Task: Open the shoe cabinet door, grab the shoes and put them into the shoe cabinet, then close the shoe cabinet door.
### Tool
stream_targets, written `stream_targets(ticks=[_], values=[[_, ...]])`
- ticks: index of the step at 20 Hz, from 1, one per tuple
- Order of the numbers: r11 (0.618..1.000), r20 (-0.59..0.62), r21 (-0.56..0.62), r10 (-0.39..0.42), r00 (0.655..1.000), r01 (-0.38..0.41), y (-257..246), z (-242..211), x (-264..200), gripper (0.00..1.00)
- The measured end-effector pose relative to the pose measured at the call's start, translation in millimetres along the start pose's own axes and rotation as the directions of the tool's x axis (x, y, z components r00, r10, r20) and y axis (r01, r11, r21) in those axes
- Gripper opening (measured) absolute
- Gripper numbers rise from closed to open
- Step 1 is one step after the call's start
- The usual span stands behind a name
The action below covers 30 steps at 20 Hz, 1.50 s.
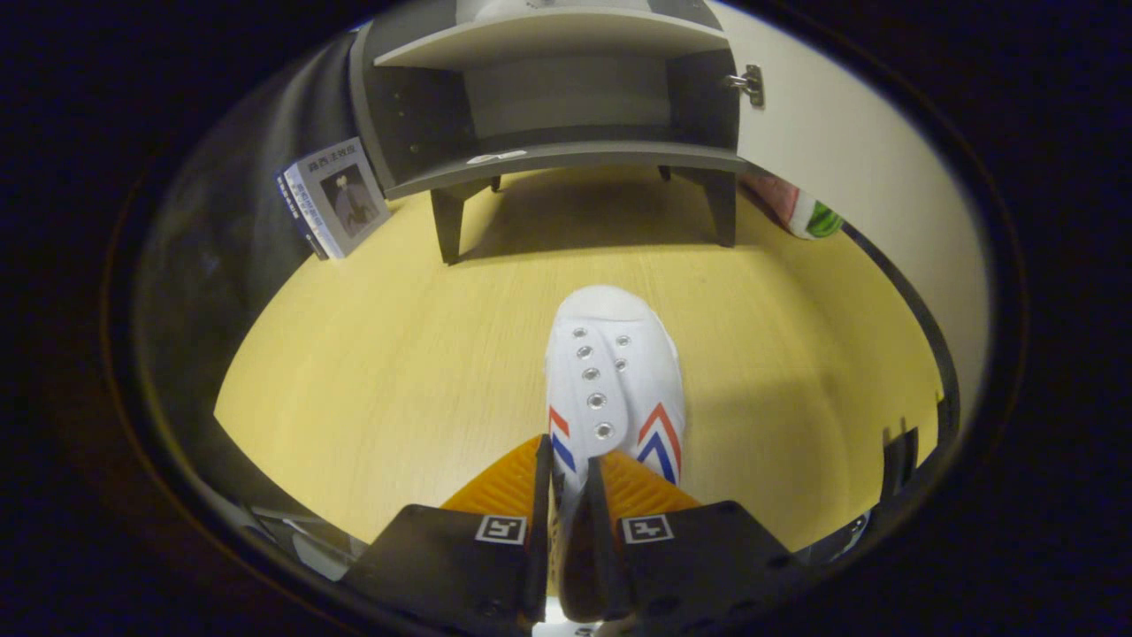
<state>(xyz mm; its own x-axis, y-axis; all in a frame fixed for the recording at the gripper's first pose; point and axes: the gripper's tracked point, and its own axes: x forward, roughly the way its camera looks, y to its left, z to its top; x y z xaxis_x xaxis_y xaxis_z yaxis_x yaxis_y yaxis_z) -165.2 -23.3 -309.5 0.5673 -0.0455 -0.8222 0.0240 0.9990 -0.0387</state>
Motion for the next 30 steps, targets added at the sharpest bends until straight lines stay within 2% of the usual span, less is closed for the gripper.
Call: stream_targets(ticks=[2, 4, 7, 10, 13, 20, 25, 30], values=[[0.999, 0.023, -0.047, 0.018, 1.000, -0.017, 3, 4, -8, 0.13], [0.996, 0.008, -0.085, 0.025, 1.000, -0.024, -2, 0, 3, 0.03], [0.999, 0.029, -0.024, 0.031, 0.999, -0.030, 5, 7, -2, 0.03], [0.999, 0.097, -0.036, 0.007, 0.995, -0.004, 0, 31, -13, 0.03], [1.000, 0.125, -0.005, 0.018, 0.992, -0.018, -3, 52, -23, 0.02], [1.000, 0.250, 0.021, 0.015, 0.968, -0.021, -3, 125, -64, 0.02], [1.000, 0.386, 0.015, -0.013, 0.923, 0.008, -8, 193, -109, 0.02], [0.999, 0.542, 0.033, -0.052, 0.839, 0.040, -12, 276, -159, 0.02]])
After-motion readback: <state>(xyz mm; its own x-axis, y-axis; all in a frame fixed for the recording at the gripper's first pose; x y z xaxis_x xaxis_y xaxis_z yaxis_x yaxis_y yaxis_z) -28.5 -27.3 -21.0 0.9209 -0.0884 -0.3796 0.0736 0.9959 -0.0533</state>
